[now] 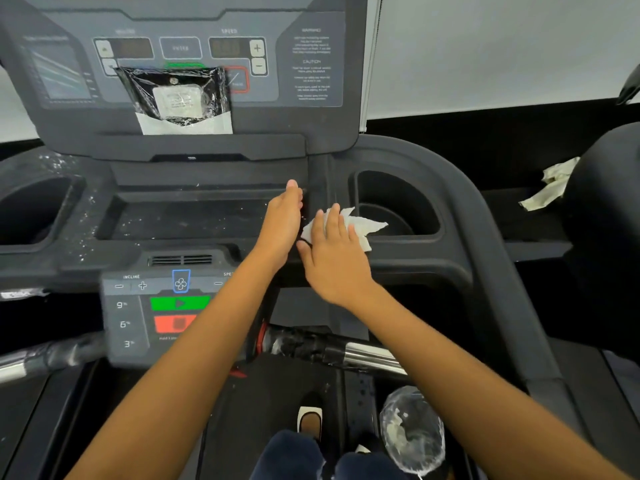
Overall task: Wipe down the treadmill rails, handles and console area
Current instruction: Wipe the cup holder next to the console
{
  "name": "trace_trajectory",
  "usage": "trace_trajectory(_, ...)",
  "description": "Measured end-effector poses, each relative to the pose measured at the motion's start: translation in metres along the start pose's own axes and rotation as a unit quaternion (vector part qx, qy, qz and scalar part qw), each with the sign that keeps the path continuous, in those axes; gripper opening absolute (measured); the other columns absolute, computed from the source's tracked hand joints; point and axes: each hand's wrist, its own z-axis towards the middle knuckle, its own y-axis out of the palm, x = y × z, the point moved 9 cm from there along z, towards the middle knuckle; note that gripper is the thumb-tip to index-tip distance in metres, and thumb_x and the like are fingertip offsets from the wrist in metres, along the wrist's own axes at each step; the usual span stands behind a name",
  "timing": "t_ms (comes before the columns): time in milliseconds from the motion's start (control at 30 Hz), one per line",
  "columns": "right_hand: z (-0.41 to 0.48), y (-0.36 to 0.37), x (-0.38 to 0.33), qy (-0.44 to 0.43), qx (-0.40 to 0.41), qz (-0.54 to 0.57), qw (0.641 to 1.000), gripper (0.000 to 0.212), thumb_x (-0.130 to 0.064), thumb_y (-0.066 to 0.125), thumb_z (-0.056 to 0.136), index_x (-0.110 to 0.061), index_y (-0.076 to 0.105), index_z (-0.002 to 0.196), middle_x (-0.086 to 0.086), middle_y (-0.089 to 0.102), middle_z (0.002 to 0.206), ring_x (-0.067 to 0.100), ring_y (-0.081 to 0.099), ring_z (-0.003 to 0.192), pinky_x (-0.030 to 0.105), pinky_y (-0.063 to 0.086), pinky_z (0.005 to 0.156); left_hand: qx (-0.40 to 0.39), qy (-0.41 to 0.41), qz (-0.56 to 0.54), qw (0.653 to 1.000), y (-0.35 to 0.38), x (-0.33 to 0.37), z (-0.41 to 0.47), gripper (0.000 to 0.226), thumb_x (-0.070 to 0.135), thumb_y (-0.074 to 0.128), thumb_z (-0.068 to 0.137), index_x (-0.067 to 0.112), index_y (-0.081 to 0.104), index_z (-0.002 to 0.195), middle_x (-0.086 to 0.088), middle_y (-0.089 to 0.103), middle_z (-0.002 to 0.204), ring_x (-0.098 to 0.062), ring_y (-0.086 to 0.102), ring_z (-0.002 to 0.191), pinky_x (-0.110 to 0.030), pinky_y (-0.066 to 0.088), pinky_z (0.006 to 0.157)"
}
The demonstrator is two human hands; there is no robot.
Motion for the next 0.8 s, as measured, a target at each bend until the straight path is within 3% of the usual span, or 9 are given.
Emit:
trace_trajectory(100, 0.05, -0.007, 0.011, 0.014, 0.011, 0.008, 1.0, 0.067, -0.04, 0.023, 0.104, 0.001, 0.002, 0.152, 0.028, -0.002, 0.158, 0.036, 0.001, 0.148, 0.043, 0.008, 0.119, -0.012, 0.006, 0.042, 0.999, -0.004, 0.005, 0.003, 0.038, 0.042, 0.029, 0.103, 0.023, 0.062, 0.104, 0.005, 0.062, 0.107, -0.009, 0.055, 0.103, -0.031, 0.037, 0.102)
trace_trajectory(133, 0.073, -0.009, 0.016, 0.024, 0.005, 0.017, 1.0, 0.067, -0.039, 0.024, 0.104, 0.001, 0.002, 0.152, 0.028, -0.003, 0.158, 0.035, 0.0, 0.148, 0.043, 0.007, 0.119, -0.013, 0.007, 0.063, 0.998, -0.006, 0.007, 0.003, 0.038, 0.042, 0.029, 0.103, 0.026, 0.063, 0.102, 0.006, 0.062, 0.103, -0.009, 0.055, 0.101, -0.032, 0.038, 0.102)
trace_trajectory(267, 0.129, -0.014, 0.024, 0.057, -0.021, 0.064, 0.996, 0.066, -0.037, 0.028, 0.103, -0.002, 0.002, 0.153, 0.024, -0.006, 0.159, 0.032, -0.004, 0.149, 0.042, 0.0, 0.119, -0.004, 0.006, 0.129, 0.992, -0.023, 0.007, -0.005, 0.055, 0.051, 0.026, 0.101, 0.016, 0.054, 0.132, -0.003, 0.058, 0.13, -0.018, 0.051, 0.123, -0.042, 0.036, 0.11)
trace_trajectory(367, 0.103, -0.013, 0.015, 0.055, 0.007, 0.059, 0.997, 0.065, -0.036, 0.03, 0.102, -0.005, 0.005, 0.153, 0.024, -0.004, 0.159, 0.033, -0.001, 0.149, 0.043, 0.005, 0.119, 0.014, 0.02, 0.16, 0.987, -0.037, 0.012, -0.015, 0.056, 0.05, 0.024, 0.101, 0.013, 0.058, 0.126, -0.006, 0.06, 0.128, -0.021, 0.052, 0.121, -0.043, 0.035, 0.11)
trace_trajectory(433, 0.059, -0.005, -0.002, 0.035, 0.042, 0.023, 0.998, 0.063, -0.037, 0.03, 0.102, -0.006, 0.011, 0.153, 0.023, 0.002, 0.159, 0.034, 0.004, 0.148, 0.044, 0.01, 0.118, 0.025, 0.032, 0.185, 0.982, -0.041, 0.016, -0.021, 0.05, 0.047, 0.023, 0.102, 0.018, 0.063, 0.103, -0.006, 0.062, 0.117, -0.021, 0.054, 0.115, -0.04, 0.036, 0.106)
trace_trajectory(500, 0.019, 0.004, -0.019, -0.011, 0.05, 0.005, 0.999, 0.06, -0.038, 0.028, 0.102, -0.009, 0.016, 0.153, 0.019, 0.004, 0.16, 0.032, 0.003, 0.148, 0.046, 0.011, 0.119, 0.025, 0.039, 0.193, 0.98, -0.037, 0.018, -0.028, 0.042, 0.045, 0.022, 0.103, 0.028, 0.052, 0.08, -0.001, 0.059, 0.105, -0.017, 0.054, 0.105, -0.035, 0.038, 0.099)
trace_trajectory(633, -0.01, -0.003, -0.006, -0.106, 0.064, 0.001, 0.992, 0.058, -0.037, 0.03, 0.103, -0.011, 0.019, 0.153, 0.011, 0.018, 0.16, 0.023, 0.014, 0.148, 0.046, 0.023, 0.117, -0.002, 0.061, 0.252, 0.966, -0.016, 0.023, -0.041, 0.051, 0.046, 0.02, 0.103, 0.015, 0.061, 0.102, 0.002, 0.056, 0.105, -0.013, 0.049, 0.102, -0.029, 0.033, 0.089)
trace_trajectory(700, -0.027, -0.01, 0.035, -0.049, 0.104, -0.021, 0.993, 0.061, -0.042, 0.029, 0.101, -0.009, 0.021, 0.152, 0.01, 0.02, 0.159, 0.023, 0.018, 0.147, 0.044, 0.025, 0.117, -0.021, 0.075, 0.312, 0.947, -0.006, 0.022, -0.046, 0.055, 0.049, 0.018, 0.102, 0.012, 0.059, 0.093, -0.005, 0.061, 0.102, -0.022, 0.054, 0.103, -0.035, 0.038, 0.092)
trace_trajectory(800, -0.069, -0.021, 0.111, 0.135, 0.176, -0.026, 0.975, 0.068, -0.045, 0.034, 0.099, -0.003, 0.022, 0.15, 0.015, 0.019, 0.159, 0.028, 0.016, 0.147, 0.043, 0.021, 0.117, -0.042, 0.107, 0.414, 0.903, 0.005, 0.015, -0.054, 0.055, 0.049, 0.019, 0.101, 0.008, 0.054, 0.09, -0.015, 0.061, 0.109, -0.035, 0.055, 0.108, -0.045, 0.041, 0.097)
